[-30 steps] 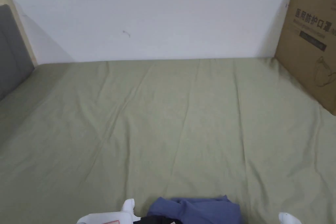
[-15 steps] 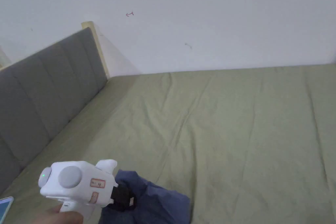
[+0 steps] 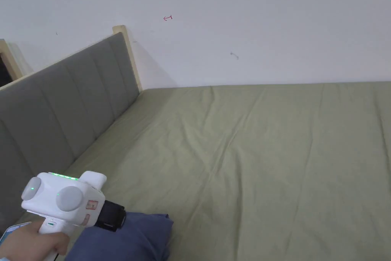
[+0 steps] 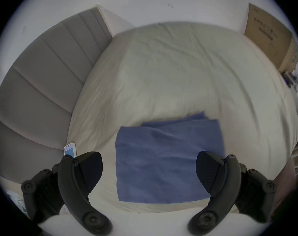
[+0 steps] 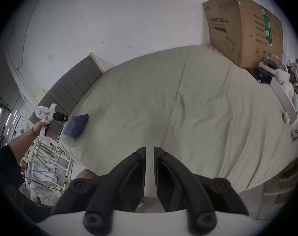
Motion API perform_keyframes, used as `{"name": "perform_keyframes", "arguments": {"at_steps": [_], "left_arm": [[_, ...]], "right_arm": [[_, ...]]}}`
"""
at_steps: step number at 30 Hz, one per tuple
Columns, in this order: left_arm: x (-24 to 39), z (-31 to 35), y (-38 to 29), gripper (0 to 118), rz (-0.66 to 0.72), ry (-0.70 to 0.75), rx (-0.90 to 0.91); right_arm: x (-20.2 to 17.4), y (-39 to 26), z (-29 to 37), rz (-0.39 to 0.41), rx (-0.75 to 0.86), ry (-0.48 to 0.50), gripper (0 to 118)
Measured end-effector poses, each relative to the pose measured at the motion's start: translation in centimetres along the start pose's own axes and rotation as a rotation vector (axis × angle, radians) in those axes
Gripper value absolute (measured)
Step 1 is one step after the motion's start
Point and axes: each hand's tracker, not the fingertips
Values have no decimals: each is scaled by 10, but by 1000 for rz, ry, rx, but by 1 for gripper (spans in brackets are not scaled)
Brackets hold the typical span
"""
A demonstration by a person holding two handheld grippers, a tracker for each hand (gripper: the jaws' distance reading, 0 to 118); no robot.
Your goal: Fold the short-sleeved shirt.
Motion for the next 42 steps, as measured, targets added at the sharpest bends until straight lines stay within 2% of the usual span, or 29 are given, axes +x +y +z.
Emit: {"name": "perform_keyframes", "arguments": {"at_steps": [3,5,6,7,8,9,10,13,16,18,21,24,27,28,29,30,33,34,37,41,42], "left_arm": [[14,35,-6,113,90,-118,94],[49,62,-13,112,112,-193,177],[68,75,-18,106,93,-206,256],[87,86,-25,92,89,-236,305],[113,99,-30,62,82,-271,356],[133,108,-36,13,89,-301,394],[156,114,-42,0,122,-355,396],[218,138,-53,0,144,-454,525],[274,166,-56,0,104,-447,640],[300,188,-49,0,60,-454,691],[320,220,-45,0,96,-428,817],[328,246,-47,0,115,-321,958],[334,255,-57,0,136,-217,1011],[335,255,-60,0,142,-220,1008],[335,255,-65,0,147,-214,1012],[334,255,-70,0,147,-214,1010],[333,255,-79,0,135,-189,1019],[332,257,-80,0,92,-145,1045],[332,259,-81,0,76,-117,1046],[325,264,-77,0,100,-144,1042],[323,265,-76,12,101,-147,1041]], "right_arm": [[-6,4,1,48,33,-1,11],[-10,6,3,71,69,1,11],[-12,6,4,76,96,9,11],[-15,7,5,77,120,22,11],[-17,9,6,78,145,36,11],[-18,11,8,76,167,44,11],[-20,13,9,70,183,47,11],[-24,23,13,60,167,97,11],[-28,35,27,36,191,125,11],[-32,46,42,39,256,129,11],[-41,59,70,84,416,88,11],[-51,56,92,169,675,-17,11],[-55,31,93,280,941,-219,11],[-55,24,89,289,985,-299,11],[-49,18,81,289,995,-353,11],[-45,18,77,275,964,-361,11],[-35,23,70,205,872,-336,11],[-33,23,70,202,878,-342,11],[-31,24,76,198,887,-348,11],[-35,28,86,218,890,-331,12],[-36,30,88,223,889,-329,15]]}}
